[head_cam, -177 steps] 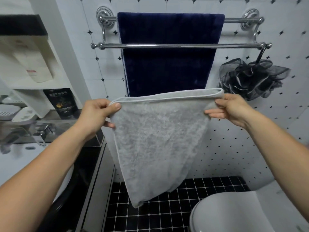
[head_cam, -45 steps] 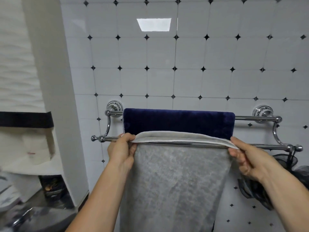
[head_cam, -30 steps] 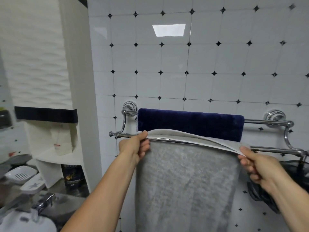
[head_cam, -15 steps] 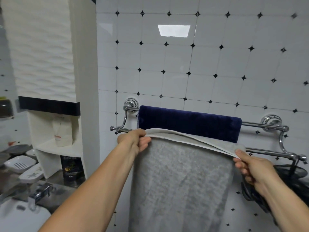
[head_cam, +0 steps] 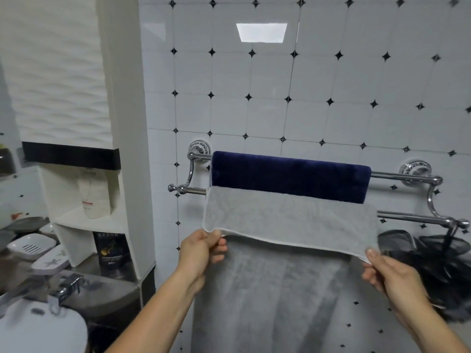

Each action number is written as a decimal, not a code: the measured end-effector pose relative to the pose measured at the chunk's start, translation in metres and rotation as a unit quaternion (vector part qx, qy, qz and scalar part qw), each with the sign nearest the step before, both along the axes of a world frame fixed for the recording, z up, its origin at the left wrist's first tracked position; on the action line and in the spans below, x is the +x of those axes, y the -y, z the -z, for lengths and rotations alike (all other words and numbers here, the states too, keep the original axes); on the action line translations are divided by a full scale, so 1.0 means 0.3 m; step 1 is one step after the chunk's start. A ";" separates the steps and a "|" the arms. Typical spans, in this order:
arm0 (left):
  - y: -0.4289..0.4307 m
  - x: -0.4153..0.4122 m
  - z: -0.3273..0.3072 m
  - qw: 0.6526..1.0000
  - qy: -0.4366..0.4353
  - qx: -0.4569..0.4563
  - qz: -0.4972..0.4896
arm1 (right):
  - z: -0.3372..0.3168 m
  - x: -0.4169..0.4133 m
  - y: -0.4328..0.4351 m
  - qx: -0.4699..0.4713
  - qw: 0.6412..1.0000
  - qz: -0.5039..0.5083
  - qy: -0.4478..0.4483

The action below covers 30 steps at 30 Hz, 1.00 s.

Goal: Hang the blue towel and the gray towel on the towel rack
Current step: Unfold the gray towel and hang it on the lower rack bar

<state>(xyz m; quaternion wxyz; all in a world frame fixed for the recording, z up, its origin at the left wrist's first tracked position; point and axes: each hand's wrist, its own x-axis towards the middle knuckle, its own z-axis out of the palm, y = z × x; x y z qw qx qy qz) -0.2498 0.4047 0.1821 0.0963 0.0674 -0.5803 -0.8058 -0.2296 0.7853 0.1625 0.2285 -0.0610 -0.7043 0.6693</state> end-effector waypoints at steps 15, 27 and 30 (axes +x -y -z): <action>0.043 0.125 0.522 0.991 0.039 0.080 0.096 | 0.415 0.134 -0.002 0.029 0.977 -0.006 0.210; 0.144 -0.080 0.114 0.994 -0.036 -0.008 0.107 | 0.035 -0.006 0.030 0.116 0.987 -0.060 0.090; 0.118 -0.115 0.058 0.992 -0.053 -0.078 0.089 | -0.050 -0.060 0.047 0.077 0.994 -0.058 0.051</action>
